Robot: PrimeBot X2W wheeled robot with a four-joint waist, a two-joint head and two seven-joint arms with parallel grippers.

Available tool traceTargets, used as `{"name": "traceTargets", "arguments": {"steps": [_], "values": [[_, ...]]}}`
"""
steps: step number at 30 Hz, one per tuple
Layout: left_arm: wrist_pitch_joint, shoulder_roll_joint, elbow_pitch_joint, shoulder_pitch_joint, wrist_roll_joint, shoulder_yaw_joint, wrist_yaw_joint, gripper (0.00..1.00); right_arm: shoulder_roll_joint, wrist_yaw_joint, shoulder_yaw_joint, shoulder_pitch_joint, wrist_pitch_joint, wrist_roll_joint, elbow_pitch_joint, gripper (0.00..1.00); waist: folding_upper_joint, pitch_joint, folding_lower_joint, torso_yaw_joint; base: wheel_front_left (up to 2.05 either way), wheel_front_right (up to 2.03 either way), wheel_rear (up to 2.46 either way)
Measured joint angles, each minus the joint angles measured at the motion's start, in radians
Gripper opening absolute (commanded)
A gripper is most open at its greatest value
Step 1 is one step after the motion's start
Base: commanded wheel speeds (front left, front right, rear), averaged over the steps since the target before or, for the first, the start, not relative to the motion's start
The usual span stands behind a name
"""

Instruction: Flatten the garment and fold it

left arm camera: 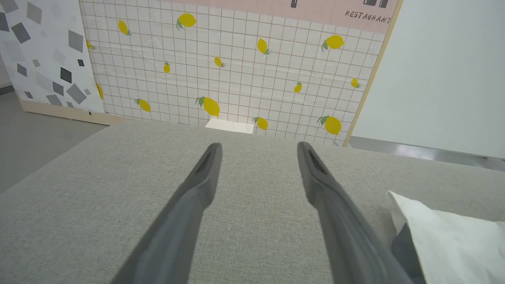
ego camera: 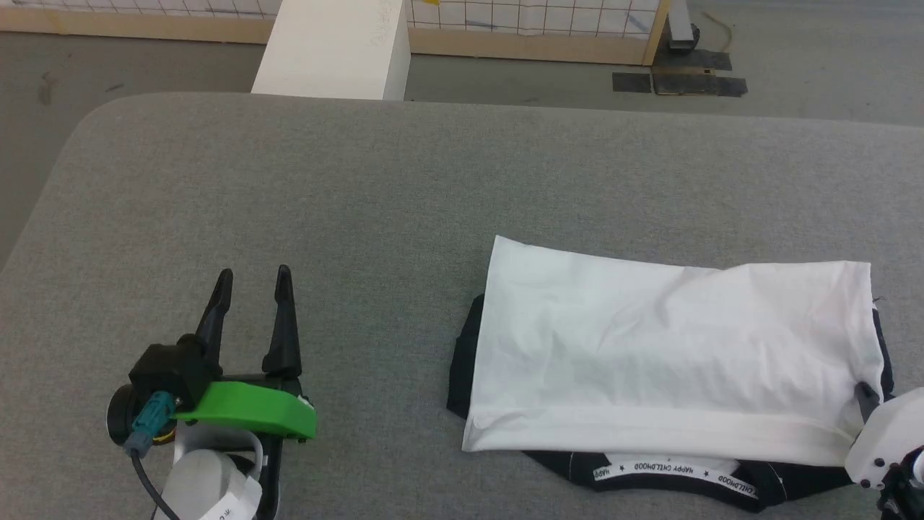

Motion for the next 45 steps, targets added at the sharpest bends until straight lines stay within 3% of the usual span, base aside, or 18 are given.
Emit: {"name": "traceTargets", "arguments": {"steps": [1, 2, 7, 12, 18, 31, 32, 33, 34, 39, 45], "values": [[0.000, 0.000, 0.002, 0.000, 0.000, 0.000, -0.002, 1.00, 0.000, 0.000, 0.020, 0.012, 0.015, 0.000, -0.039, 0.00, 0.0000, -0.001, 0.0000, 0.000, 0.00, 0.00, 0.00], [0.000, -0.002, 0.008, 0.000, 0.002, -0.002, -0.004, 1.00, -0.001, 0.000, 0.083, 0.048, 0.066, 0.031, -0.156, 0.00, 0.0000, -0.006, 0.0000, 0.003, 0.00, 0.00, 0.00], [0.000, -0.004, 0.015, 0.000, 0.006, -0.008, -0.012, 1.00, -0.002, -0.001, 0.254, 0.090, 0.173, 0.085, -0.377, 0.00, 0.0000, -0.016, 0.0000, 0.014, 0.00, 0.00, 0.00], [0.000, -0.005, 0.015, 0.000, 0.006, -0.011, -0.013, 1.00, -0.002, -0.001, 0.477, 0.067, 0.239, 0.056, -0.474, 0.00, 0.0000, -0.017, 0.0000, 0.027, 0.00, 0.00, 0.00], [0.000, -0.007, 0.017, -0.005, 0.006, -0.023, -0.018, 1.00, -0.001, -0.001, 0.672, -0.070, 0.251, 0.020, -0.323, 0.00, 0.0000, 0.001, 0.0000, 0.051, 0.00, 0.00, 0.00], [0.000, -0.011, 0.020, -0.029, 0.003, -0.024, -0.021, 1.00, -0.002, -0.001, 0.830, -0.271, 0.182, 0.082, 0.111, 0.00, 0.0000, 0.058, 0.0001, 0.110, 0.00, 0.00, 0.00], [0.000, -0.011, 0.020, -0.030, 0.003, -0.024, -0.021, 1.00, -0.002, -0.001, 0.834, -0.277, 0.177, 0.090, 0.128, 0.09, 0.0000, 0.060, 0.0001, 0.112, 0.00, 0.00, 0.00], [0.000, -0.011, 0.020, -0.030, 0.003, -0.024, -0.021, 1.00, -0.002, -0.001, 0.842, -0.284, 0.171, 0.106, 0.147, 0.38, 0.0000, 0.062, 0.0001, 0.114, 0.00, 0.00, 0.00], [0.000, -0.012, 0.020, -0.030, 0.003, -0.025, -0.021, 1.00, -0.003, -0.001, 0.853, -0.289, 0.165, 0.125, 0.158, 1.00, 0.0000, 0.063, 0.0001, 0.114, 0.00, 0.00, 0.00], [0.000, -0.012, 0.021, -0.031, 0.003, -0.025, -0.021, 1.00, -0.002, -0.001, 0.879, -0.301, 0.084, 0.199, 0.138, 1.00, 0.0000, 0.057, 0.0001, 0.104, 0.00, 0.00, 0.00], [0.000, -0.013, 0.019, -0.030, 0.003, -0.021, -0.021, 1.00, -0.001, -0.001, 0.792, -0.295, -0.187, 0.309, -0.047, 1.00, 0.0000, 0.038, 0.0001, 0.081, 0.00, 0.00, 0.00]]}}
